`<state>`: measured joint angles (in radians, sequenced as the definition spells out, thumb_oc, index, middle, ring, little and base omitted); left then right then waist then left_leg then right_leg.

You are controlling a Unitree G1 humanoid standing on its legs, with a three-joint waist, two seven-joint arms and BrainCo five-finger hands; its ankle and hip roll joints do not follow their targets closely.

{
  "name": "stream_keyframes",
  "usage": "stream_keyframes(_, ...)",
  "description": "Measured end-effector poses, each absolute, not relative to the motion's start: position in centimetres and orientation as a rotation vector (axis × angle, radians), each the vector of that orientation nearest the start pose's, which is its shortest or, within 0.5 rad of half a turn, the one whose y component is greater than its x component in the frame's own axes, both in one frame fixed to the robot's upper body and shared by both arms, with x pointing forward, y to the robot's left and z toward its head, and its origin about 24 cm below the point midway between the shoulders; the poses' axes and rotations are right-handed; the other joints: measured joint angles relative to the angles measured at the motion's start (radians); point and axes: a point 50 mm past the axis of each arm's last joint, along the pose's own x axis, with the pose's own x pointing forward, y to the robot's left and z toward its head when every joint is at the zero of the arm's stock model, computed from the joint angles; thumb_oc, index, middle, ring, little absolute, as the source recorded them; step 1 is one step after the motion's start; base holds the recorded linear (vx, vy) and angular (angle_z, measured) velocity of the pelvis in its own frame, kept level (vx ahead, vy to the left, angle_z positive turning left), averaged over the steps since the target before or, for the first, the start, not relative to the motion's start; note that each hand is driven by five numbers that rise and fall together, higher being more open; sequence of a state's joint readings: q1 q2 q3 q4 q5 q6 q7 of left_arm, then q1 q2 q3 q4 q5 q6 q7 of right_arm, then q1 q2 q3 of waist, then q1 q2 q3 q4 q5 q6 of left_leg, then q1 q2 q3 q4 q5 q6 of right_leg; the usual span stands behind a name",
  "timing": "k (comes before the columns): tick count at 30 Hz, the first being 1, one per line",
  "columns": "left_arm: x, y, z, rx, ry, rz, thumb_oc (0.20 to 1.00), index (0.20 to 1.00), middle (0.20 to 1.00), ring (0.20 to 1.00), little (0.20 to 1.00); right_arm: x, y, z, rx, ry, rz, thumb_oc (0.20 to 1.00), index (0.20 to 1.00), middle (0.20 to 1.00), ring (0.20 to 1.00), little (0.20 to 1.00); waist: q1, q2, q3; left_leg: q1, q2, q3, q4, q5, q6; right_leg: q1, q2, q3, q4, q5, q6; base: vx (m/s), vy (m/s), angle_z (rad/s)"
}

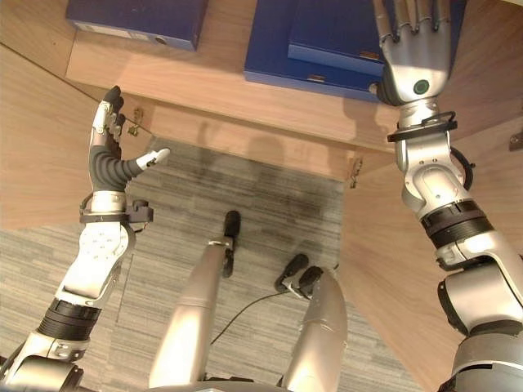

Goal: Put the empty folder in the office cabinet

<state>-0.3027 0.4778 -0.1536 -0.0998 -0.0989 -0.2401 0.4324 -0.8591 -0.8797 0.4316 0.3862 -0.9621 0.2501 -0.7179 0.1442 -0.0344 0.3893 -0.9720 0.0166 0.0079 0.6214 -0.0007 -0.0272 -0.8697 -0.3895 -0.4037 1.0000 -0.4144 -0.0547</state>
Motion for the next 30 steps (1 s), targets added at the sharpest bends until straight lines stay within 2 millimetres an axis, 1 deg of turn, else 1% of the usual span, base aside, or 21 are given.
stream_keyframes(4,28.3,18.4,17.4,0.227,-0.659,0.179,1.000,1.000,1.000,1.000,1.000,34.1,-24.0,27.0,-1.796,-0.877,-0.834,1.000,1.000,1.000,1.000,1.000,0.000,0.003,0.002,-0.003,0.002,0.000,0.012,-0.006,0.000,-0.001,0.000,0.001,0.006,-0.001,-0.001,0.00,0.000,0.00)
stream_keyframes(7,28.3,18.4,17.5,0.231,-0.663,0.186,1.000,1.000,1.000,1.000,1.000,34.2,-24.0,25.9,-1.794,-0.864,-0.811,1.000,1.000,1.000,1.000,1.000,-0.002,0.003,0.002,-0.006,0.002,0.001,0.013,-0.007,0.000,-0.002,0.000,0.002,0.005,-0.002,-0.001,0.00,0.000,0.00)
stream_keyframes(10,28.3,18.4,17.6,0.230,-0.667,0.196,1.000,1.000,1.000,1.000,1.000,34.4,-23.1,25.2,-1.761,-0.874,-0.773,1.000,1.000,1.000,1.000,1.000,-0.011,0.003,0.002,-0.008,0.003,0.001,0.016,-0.009,0.002,-0.004,0.000,0.002,0.005,-0.001,-0.001,0.00,0.000,0.00)
stream_keyframes(11,28.3,18.4,17.6,0.230,-0.667,0.196,1.000,1.000,1.000,1.000,1.000,34.4,-23.1,25.2,-1.761,-0.874,-0.773,1.000,1.000,1.000,1.000,1.000,-0.011,0.003,0.002,-0.008,0.003,0.001,0.016,-0.009,0.002,-0.004,0.000,0.002,0.005,-0.001,-0.001,0.00,0.000,0.00)
stream_keyframes(12,28.4,18.3,18.0,0.238,-0.686,0.202,1.000,1.000,1.000,1.000,1.000,34.6,-22.0,24.2,-1.729,-0.883,-0.715,1.000,1.000,1.000,1.000,1.000,-0.023,0.003,0.002,-0.009,0.004,0.003,0.022,-0.013,0.004,-0.004,0.001,0.004,0.005,-0.001,0.000,0.01,0.018,-0.03)
stream_keyframes(13,28.5,18.2,18.3,0.246,-0.699,0.202,1.000,1.000,1.000,1.000,1.000,34.6,-21.7,23.7,-1.724,-0.881,-0.692,1.000,1.000,1.000,1.000,1.000,-0.026,0.003,0.002,-0.009,0.004,0.004,0.023,-0.014,0.004,-0.004,0.001,0.004,0.005,-0.001,0.000,0.01,0.026,-0.05)
stream_keyframes(14,28.7,18.0,18.9,0.249,-0.722,0.203,1.000,1.000,1.000,1.000,1.000,34.6,-21.3,22.7,-1.720,-0.870,-0.653,1.000,1.000,1.000,1.000,1.000,-0.032,0.003,0.002,-0.010,0.005,0.007,0.028,-0.017,0.006,-0.005,0.001,0.007,0.004,0.000,0.001,0.01,0.037,-0.05)
stream_keyframes(15,28.9,17.8,19.6,0.250,-0.747,0.207,1.000,1.000,1.000,1.000,1.000,34.5,-20.9,21.7,-1.714,-0.861,-0.617,1.000,1.000,1.000,1.000,1.000,-0.037,0.003,0.002,-0.011,0.006,0.008,0.032,-0.020,0.008,-0.006,0.001,0.009,0.005,0.000,0.002,0.01,0.048,-0.06)
stream_keyframes(16,29.2,17.6,20.8,0.248,-0.787,0.211,1.000,1.000,1.000,1.000,1.000,34.5,-20.1,20.1,-1.693,-0.839,-0.554,1.000,1.000,1.000,1.000,1.000,-0.050,0.003,0.002,-0.012,0.007,0.012,0.040,-0.023,0.011,-0.007,0.001,0.012,0.004,0.002,0.005,0.02,0.071,-0.16)
stream_keyframes(17,30.3,17.3,23.0,0.280,-0.848,0.230,1.000,1.000,1.000,1.000,1.000,34.2,-18.5,16.5,-1.649,-0.776,-0.434,1.000,1.000,1.000,1.000,1.000,-0.079,0.004,0.002,-0.017,0.010,0.023,0.058,-0.038,0.017,-0.012,0.002,0.024,0.006,0.006,0.013,0.03,0.101,-0.29)
stream_keyframes(18,31.4,17.3,24.4,0.305,-0.864,0.255,1.000,1.000,1.000,1.000,1.000,33.7,-17.4,13.9,-1.619,-0.730,-0.339,1.000,1.000,1.000,1.000,1.000,-0.111,0.004,0.002,-0.020,0.013,0.043,0.072,-0.050,0.025,-0.024,0.002,0.048,0.005,0.013,0.024,0.03,0.122,-0.41)
stream_keyframes(19,32.7,17.4,25.8,0.360,-0.873,0.283,1.000,1.000,1.000,1.000,1.000,33.3,-16.7,11.4,-1.594,-0.660,-0.251,1.000,1.000,1.000,1.000,1.000,-0.146,0.009,-0.001,-0.020,0.016,0.064,0.090,-0.062,0.038,-0.030,0.001,0.071,0.004,0.021,0.038,0.03,0.125,-0.40)
stream_keyframes(20,33.4,17.0,26.7,0.385,-0.879,0.286,1.000,1.000,1.000,1.000,1.000,32.9,-16.4,10.1,-1.601,-0.636,-0.205,1.000,1.000,1.000,1.000,1.000,-0.165,0.010,-0.002,-0.019,0.018,0.079,0.100,-0.071,0.048,-0.037,0.001,0.088,0.002,0.027,0.048,0.02,0.093,-0.33)
stream_keyframes(22,34.9,16.5,27.9,0.468,-0.862,0.277,1.000,1.000,1.000,1.000,1.000,32.9,-16.1,9.0,-1.617,-0.601,-0.136,1.000,1.000,1.000,1.000,1.000,-0.174,0.014,-0.004,-0.020,0.025,0.095,0.104,-0.077,0.046,-0.043,0.007,0.104,-0.005,0.036,0.056,0.01,0.048,-0.27)
stream_keyframes(24,35.2,16.7,28.5,0.485,-0.865,0.288,1.000,1.000,1.000,1.000,1.000,32.9,-15.9,8.9,-1.606,-0.603,-0.111,1.000,1.000,1.000,1.000,1.000,-0.184,0.017,-0.006,-0.019,0.031,0.106,0.107,-0.081,0.050,-0.049,0.017,0.120,-0.016,0.046,0.063,0.00,0.023,-0.21)
stream_keyframes(25,35.8,16.9,28.9,0.555,-0.853,0.285,1.000,1.000,1.000,1.000,1.000,32.9,-15.7,8.9,-1.602,-0.605,-0.100,1.000,1.000,1.000,1.000,1.000,-0.189,0.017,-0.006,-0.020,0.037,0.110,0.116,-0.087,0.050,-0.051,0.020,0.121,-0.015,0.047,0.064,0.00,0.015,-0.16)
stream_keyframes(27,36.8,17.6,29.3,0.650,-0.808,0.307,1.000,1.000,1.000,1.000,1.000,32.9,-15.4,8.7,-1.603,-0.604,-0.073,1.000,1.000,1.000,1.000,1.000,-0.188,0.017,-0.006,-0.020,0.045,0.119,0.124,-0.094,0.051,-0.057,0.027,0.131,-0.011,0.047,0.063,0.00,0.016,-0.17)
stream_keyframes(29,37.5,18.2,29.0,0.633,-0.750,0.317,1.000,1.000,1.000,1.000,1.000,32.5,-15.5,8.0,-1.597,-0.580,-0.048,1.000,1.000,1.000,1.000,1.000,-0.201,0.017,-0.006,-0.022,0.058,0.128,0.142,-0.100,0.049,-0.065,0.035,0.139,-0.010,0.047,0.062,0.01,0.018,-0.17)
stream_keyframes(30,38.4,19.4,29.2,0.629,-0.684,0.360,1.000,1.000,1.000,1.000,1.000,32.2,-15.7,7.6,-1.588,-0.561,-0.043,1.000,1.000,1.000,1.000,1.000,-0.217,0.017,-0.006,-0.027,0.066,0.135,0.155,-0.107,0.052,-0.075,0.037,0.146,-0.002,0.047,0.060,0.02,0.016,-0.29)
